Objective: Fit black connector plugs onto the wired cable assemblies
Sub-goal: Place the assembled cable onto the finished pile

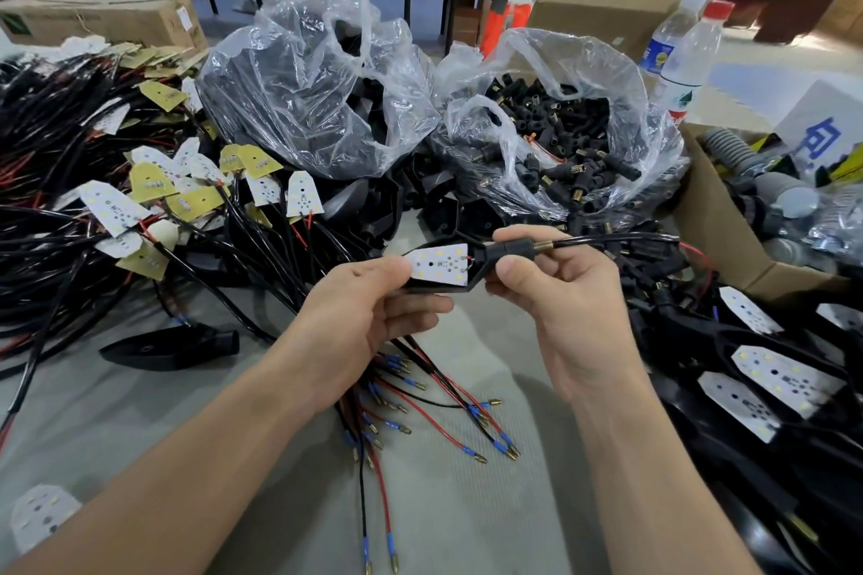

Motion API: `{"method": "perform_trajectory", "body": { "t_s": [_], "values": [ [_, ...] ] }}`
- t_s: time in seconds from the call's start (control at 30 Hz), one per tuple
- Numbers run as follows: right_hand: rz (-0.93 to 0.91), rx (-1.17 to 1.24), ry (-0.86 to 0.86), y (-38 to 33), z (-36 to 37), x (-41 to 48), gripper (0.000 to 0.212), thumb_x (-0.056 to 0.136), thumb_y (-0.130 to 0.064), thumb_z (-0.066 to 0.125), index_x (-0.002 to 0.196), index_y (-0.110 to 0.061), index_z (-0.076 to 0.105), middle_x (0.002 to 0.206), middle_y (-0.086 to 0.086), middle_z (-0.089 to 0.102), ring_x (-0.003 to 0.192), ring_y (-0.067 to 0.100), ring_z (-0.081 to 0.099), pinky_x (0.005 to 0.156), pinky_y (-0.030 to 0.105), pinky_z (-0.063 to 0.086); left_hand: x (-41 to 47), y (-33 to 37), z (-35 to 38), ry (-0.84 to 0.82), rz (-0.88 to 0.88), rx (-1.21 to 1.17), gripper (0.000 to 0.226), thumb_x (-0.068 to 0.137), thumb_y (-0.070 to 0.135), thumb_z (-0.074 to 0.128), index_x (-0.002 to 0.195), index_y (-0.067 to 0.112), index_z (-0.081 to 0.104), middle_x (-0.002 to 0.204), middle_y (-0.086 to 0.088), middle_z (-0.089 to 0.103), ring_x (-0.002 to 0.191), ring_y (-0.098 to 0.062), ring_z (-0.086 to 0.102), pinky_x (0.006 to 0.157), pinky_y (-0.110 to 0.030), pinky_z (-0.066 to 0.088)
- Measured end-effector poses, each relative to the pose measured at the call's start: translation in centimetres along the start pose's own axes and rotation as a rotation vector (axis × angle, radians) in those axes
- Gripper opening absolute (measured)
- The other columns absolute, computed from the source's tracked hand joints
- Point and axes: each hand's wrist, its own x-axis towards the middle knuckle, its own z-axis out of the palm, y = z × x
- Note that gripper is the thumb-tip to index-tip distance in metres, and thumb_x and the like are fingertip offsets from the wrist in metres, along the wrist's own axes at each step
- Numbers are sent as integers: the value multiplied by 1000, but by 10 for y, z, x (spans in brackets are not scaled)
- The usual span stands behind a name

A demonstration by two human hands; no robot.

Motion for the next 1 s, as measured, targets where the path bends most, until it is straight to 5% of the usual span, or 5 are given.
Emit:
{"method": "perform_trajectory", "body": {
  "t_s": [0.23,0.47,0.77,0.9,1.0],
  "values": [
    [-159,-104,-47,-8,9,-5,30,84,0,62,101,-22,72,99,9,77,87,20,66,77,33,53,-5,5,2,-97,56,104,28,102,3,49,123,5,67,112,-14,77,94,-20,77,72,-20,59],
    [-145,-251,36,-36,6,-15,19,85,-10,68,100,-19,74,65,12,64,67,23,59,70,42,53,-14,17,17,-124,40,131,25,100,7,54,113,8,76,109,-15,77,89,-23,76,73,-25,59],
    [-474,-1222,657,-127,-42,-77,36,83,-58,63,70,-25,62,60,-12,61,62,10,56,63,19,35,-22,35,63,-8,0,164,28,105,7,45,100,-5,70,78,-16,76,61,-19,71,56,-25,57],
    [-702,-1664,243,-149,-51,-110,37,80,-37,69,116,-29,69,128,-9,68,121,23,56,104,38,36,-31,35,99,-182,-54,218,28,103,6,46,95,-5,71,75,-17,74,57,-18,69,54,-25,57],
    [-568,-1782,191,-157,-64,-131,26,89,-27,69,115,-29,66,106,-8,75,91,25,71,75,37,53,-35,32,128,-318,-105,212,36,103,11,48,81,3,76,74,-16,74,54,-17,67,51,-24,56]
  ]
}}
